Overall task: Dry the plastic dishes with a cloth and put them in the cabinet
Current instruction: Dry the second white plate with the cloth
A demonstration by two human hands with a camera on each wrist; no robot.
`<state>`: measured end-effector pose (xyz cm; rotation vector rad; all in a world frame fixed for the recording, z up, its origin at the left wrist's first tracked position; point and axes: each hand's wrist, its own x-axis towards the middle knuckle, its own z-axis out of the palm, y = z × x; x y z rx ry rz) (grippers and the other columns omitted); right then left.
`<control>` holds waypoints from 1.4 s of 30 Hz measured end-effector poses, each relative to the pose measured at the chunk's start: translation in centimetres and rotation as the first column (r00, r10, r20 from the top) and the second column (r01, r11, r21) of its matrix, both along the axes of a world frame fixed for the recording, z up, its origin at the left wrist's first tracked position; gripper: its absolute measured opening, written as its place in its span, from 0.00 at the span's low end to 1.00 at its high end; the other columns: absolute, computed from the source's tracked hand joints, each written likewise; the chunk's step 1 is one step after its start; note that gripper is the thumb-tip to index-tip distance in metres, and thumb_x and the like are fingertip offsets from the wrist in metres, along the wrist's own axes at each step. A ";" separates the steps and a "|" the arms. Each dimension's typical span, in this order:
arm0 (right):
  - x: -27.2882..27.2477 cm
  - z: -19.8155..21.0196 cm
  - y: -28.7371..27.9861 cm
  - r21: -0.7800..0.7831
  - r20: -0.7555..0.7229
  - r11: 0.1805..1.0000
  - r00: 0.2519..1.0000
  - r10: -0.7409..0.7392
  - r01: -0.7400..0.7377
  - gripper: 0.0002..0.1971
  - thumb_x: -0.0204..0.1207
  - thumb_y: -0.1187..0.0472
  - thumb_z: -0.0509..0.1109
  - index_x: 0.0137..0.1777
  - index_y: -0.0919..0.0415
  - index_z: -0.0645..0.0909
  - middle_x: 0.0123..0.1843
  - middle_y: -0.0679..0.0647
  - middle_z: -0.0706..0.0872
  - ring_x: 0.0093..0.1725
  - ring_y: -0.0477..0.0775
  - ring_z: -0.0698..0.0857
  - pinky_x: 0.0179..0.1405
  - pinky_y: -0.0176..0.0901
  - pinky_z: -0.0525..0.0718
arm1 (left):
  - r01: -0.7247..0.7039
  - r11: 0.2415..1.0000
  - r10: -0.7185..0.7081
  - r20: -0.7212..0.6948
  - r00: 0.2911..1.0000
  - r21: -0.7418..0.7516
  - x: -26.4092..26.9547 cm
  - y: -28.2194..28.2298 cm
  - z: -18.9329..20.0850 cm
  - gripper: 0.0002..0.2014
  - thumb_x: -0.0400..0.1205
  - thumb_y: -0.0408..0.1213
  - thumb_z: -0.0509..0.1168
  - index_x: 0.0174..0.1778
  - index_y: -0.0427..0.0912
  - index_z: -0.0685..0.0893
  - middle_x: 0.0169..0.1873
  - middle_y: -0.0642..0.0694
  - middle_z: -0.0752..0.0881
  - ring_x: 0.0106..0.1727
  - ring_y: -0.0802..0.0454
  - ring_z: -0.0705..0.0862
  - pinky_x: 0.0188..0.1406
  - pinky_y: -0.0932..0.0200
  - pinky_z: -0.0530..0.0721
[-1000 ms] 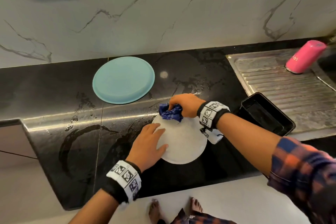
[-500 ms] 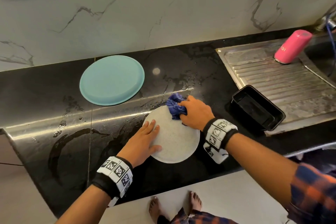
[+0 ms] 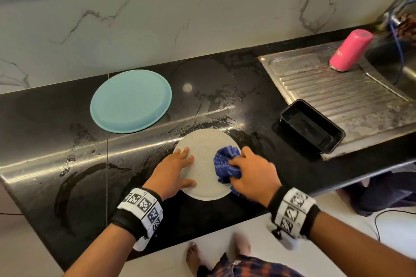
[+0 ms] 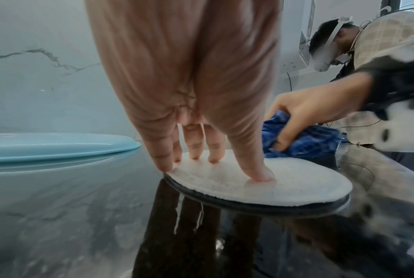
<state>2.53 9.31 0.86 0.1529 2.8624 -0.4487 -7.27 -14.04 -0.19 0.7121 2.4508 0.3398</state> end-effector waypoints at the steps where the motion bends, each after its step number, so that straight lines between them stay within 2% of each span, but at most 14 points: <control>1: -1.5 0.4 0.5 0.023 -0.001 1.000 1.000 0.001 -0.001 0.18 0.71 0.45 0.68 0.62 0.41 0.83 0.51 0.46 0.72 0.50 0.55 0.83 0.39 0.46 0.78 | -0.002 1.000 0.002 0.007 1.000 -0.009 0.0 0.1 0.1 0.42 0.78 0.54 0.73 0.86 0.52 0.60 0.87 0.56 0.48 0.87 0.52 0.47 0.86 0.49 0.50; 5: -8.5 1.2 1.2 0.047 0.012 0.999 1.000 0.005 -0.005 0.14 0.72 0.50 0.72 0.57 0.40 0.86 0.48 0.48 0.74 0.49 0.58 0.84 0.40 0.46 0.74 | -0.031 0.999 0.032 0.030 0.999 -0.019 0.0 0.5 0.4 0.43 0.77 0.53 0.74 0.86 0.52 0.59 0.87 0.55 0.48 0.87 0.52 0.47 0.86 0.48 0.50; 9: -11.2 0.5 0.1 0.041 -0.011 0.998 0.999 0.042 -0.041 0.18 0.77 0.50 0.70 0.67 0.40 0.83 0.52 0.52 0.77 0.51 0.60 0.83 0.41 0.46 0.72 | -0.057 0.997 0.058 0.025 0.998 -0.061 0.2 1.2 0.9 0.44 0.79 0.52 0.73 0.87 0.49 0.57 0.87 0.51 0.46 0.88 0.49 0.46 0.85 0.50 0.49; 12: -9.2 -0.2 -0.7 0.077 -0.032 0.997 0.999 -0.009 0.011 0.20 0.79 0.49 0.67 0.71 0.45 0.79 0.60 0.53 0.76 0.54 0.61 0.82 0.45 0.47 0.78 | -0.059 0.995 0.061 0.022 0.998 -0.078 0.2 1.5 1.0 0.44 0.79 0.53 0.72 0.87 0.48 0.57 0.88 0.49 0.46 0.88 0.48 0.46 0.84 0.49 0.50; 15: -4.9 -0.1 -1.7 0.081 -0.046 0.996 0.999 0.027 -0.023 0.21 0.77 0.46 0.67 0.69 0.46 0.77 0.64 0.51 0.75 0.55 0.59 0.81 0.45 0.48 0.80 | -0.058 0.995 0.059 0.013 0.998 -0.080 0.2 1.7 1.0 0.44 0.78 0.54 0.73 0.87 0.47 0.58 0.88 0.48 0.47 0.88 0.46 0.48 0.84 0.50 0.51; 19: 1.3 0.3 -4.1 -0.002 0.015 0.982 0.982 0.188 -0.188 0.21 0.74 0.45 0.66 0.68 0.42 0.76 0.62 0.48 0.73 0.55 0.58 0.79 0.37 0.46 0.69 | -0.056 0.998 0.055 -0.019 0.998 -0.028 0.6 1.3 0.7 0.44 0.78 0.57 0.72 0.86 0.46 0.61 0.87 0.47 0.50 0.87 0.46 0.50 0.84 0.52 0.50; 21: 1.6 0.6 -4.0 0.009 0.051 0.976 0.974 0.219 -0.219 0.22 0.73 0.44 0.66 0.68 0.40 0.76 0.61 0.48 0.74 0.55 0.57 0.79 0.37 0.46 0.67 | -0.048 0.999 0.047 -0.018 0.999 -0.024 0.6 1.1 0.7 0.43 0.78 0.58 0.71 0.86 0.47 0.61 0.87 0.48 0.50 0.87 0.47 0.50 0.84 0.52 0.50; 23: -0.3 1.3 -3.0 0.046 0.081 0.976 0.975 0.208 -0.212 0.22 0.72 0.45 0.67 0.67 0.39 0.78 0.58 0.48 0.74 0.54 0.57 0.81 0.39 0.45 0.68 | -0.044 0.998 0.044 -0.014 0.999 -0.032 0.7 1.1 1.0 0.43 0.78 0.57 0.72 0.86 0.48 0.62 0.87 0.49 0.50 0.87 0.47 0.49 0.84 0.52 0.49; 27: -7.2 2.1 -0.3 0.107 0.034 0.994 0.999 0.031 -0.034 0.16 0.73 0.50 0.69 0.62 0.40 0.84 0.52 0.50 0.77 0.52 0.61 0.84 0.42 0.46 0.72 | -0.060 0.997 0.060 0.005 0.998 -0.042 0.8 1.3 1.2 0.43 0.78 0.53 0.73 0.86 0.49 0.61 0.87 0.51 0.49 0.88 0.48 0.47 0.85 0.49 0.50; 30: -10.6 2.1 0.1 0.041 0.046 0.999 0.999 -0.015 0.013 0.21 0.74 0.53 0.71 0.67 0.39 0.83 0.57 0.52 0.81 0.54 0.63 0.85 0.45 0.48 0.78 | -0.069 0.996 0.070 0.014 0.997 -0.064 0.9 1.7 1.2 0.43 0.79 0.54 0.72 0.86 0.49 0.59 0.87 0.51 0.47 0.88 0.48 0.45 0.85 0.49 0.50; 32: -11.2 1.7 -0.5 0.058 0.035 0.998 0.999 -0.020 0.018 0.21 0.77 0.52 0.70 0.71 0.43 0.81 0.59 0.54 0.81 0.55 0.63 0.85 0.47 0.48 0.78 | -0.081 0.993 0.083 0.018 0.996 -0.084 0.9 1.8 1.1 0.43 0.79 0.54 0.72 0.87 0.48 0.58 0.88 0.50 0.46 0.88 0.47 0.45 0.85 0.49 0.50; 35: -9.3 0.8 -1.1 0.109 0.011 0.993 0.999 -0.042 0.041 0.23 0.78 0.48 0.67 0.72 0.49 0.75 0.63 0.56 0.77 0.56 0.64 0.84 0.47 0.49 0.79 | -0.101 0.991 0.103 0.023 0.994 -0.090 0.9 1.9 0.9 0.44 0.79 0.55 0.71 0.87 0.48 0.57 0.88 0.49 0.45 0.88 0.47 0.44 0.85 0.49 0.50; 37: -6.7 0.6 -1.3 0.107 0.004 0.991 0.997 -0.079 0.078 0.25 0.76 0.45 0.67 0.71 0.51 0.72 0.64 0.57 0.75 0.53 0.64 0.84 0.43 0.48 0.77 | -0.101 0.990 0.104 0.026 0.994 -0.103 0.9 2.0 0.9 0.44 0.79 0.55 0.71 0.87 0.47 0.56 0.88 0.48 0.45 0.88 0.47 0.44 0.85 0.48 0.51; 42: 0.4 0.6 -2.4 0.040 0.074 0.995 0.993 -0.090 0.087 0.24 0.75 0.42 0.66 0.68 0.49 0.69 0.62 0.53 0.72 0.48 0.59 0.84 0.37 0.46 0.75 | -0.079 0.992 0.082 0.024 0.996 -0.101 1.1 2.1 1.3 0.44 0.80 0.55 0.71 0.87 0.46 0.57 0.88 0.47 0.44 0.88 0.45 0.45 0.84 0.48 0.52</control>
